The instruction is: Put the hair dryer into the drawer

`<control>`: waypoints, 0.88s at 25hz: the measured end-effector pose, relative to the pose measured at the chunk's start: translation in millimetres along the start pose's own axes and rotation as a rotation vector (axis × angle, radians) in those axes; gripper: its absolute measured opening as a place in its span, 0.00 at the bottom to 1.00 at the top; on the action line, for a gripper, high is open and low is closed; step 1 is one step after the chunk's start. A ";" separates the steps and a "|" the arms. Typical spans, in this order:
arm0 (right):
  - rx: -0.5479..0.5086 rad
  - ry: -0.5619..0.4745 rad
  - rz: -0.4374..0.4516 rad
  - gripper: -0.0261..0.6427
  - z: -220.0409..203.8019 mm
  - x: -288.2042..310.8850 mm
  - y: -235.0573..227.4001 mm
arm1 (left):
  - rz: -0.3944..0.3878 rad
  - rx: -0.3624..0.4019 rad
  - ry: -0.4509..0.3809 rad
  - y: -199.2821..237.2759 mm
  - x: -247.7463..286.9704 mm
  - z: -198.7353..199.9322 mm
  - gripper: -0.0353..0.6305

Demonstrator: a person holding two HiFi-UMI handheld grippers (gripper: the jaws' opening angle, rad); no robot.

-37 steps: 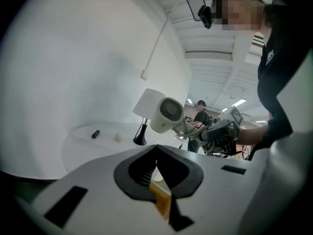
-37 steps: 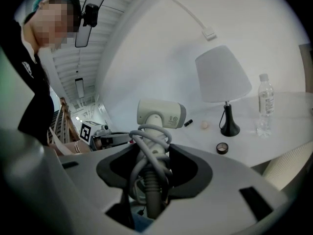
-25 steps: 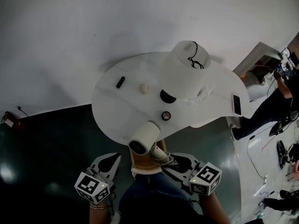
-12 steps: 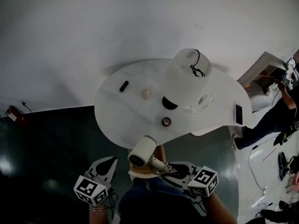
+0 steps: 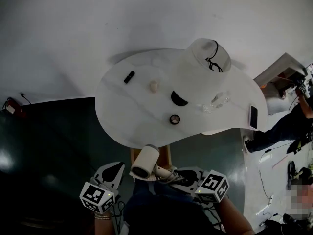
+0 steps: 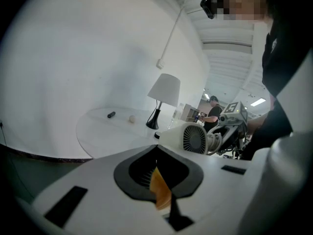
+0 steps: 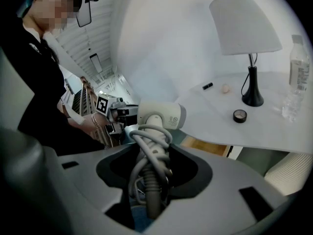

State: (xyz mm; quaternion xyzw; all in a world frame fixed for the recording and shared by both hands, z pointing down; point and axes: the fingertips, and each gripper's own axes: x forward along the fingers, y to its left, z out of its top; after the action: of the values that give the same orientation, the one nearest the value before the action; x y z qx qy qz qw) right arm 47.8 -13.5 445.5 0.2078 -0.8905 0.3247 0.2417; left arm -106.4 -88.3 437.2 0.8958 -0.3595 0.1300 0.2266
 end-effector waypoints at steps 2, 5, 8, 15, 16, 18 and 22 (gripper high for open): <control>-0.001 0.040 0.014 0.34 -9.3 3.0 -1.5 | -0.001 -0.014 0.015 -0.7 5.3 -9.6 0.08; 0.015 0.096 0.030 0.34 -23.4 7.7 -2.7 | 0.002 -0.042 0.030 -0.8 9.9 -21.4 0.08; 0.011 0.147 0.051 0.34 -34.3 13.2 -2.9 | 0.001 -0.047 0.049 0.6 14.1 -29.5 0.08; 0.017 0.266 0.023 0.34 -59.8 25.4 -13.3 | -0.007 -0.049 0.085 0.2 20.2 -44.1 0.08; 0.015 0.279 0.015 0.34 -62.2 27.1 -14.7 | -0.011 -0.049 0.090 -0.8 21.3 -46.3 0.08; 0.005 0.304 -0.007 0.34 -67.1 29.8 -17.1 | -0.020 -0.048 0.100 -3.9 23.1 -51.0 0.08; 0.011 0.348 -0.059 0.34 -75.9 37.7 -22.5 | -0.036 -0.051 0.111 -8.0 24.7 -59.2 0.08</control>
State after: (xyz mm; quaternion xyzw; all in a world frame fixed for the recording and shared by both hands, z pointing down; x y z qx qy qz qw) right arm 52.0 14.1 528.6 0.1758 -0.8270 0.3534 0.4003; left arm -87.4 -68.1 495.5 0.8874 -0.3334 0.1663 0.2715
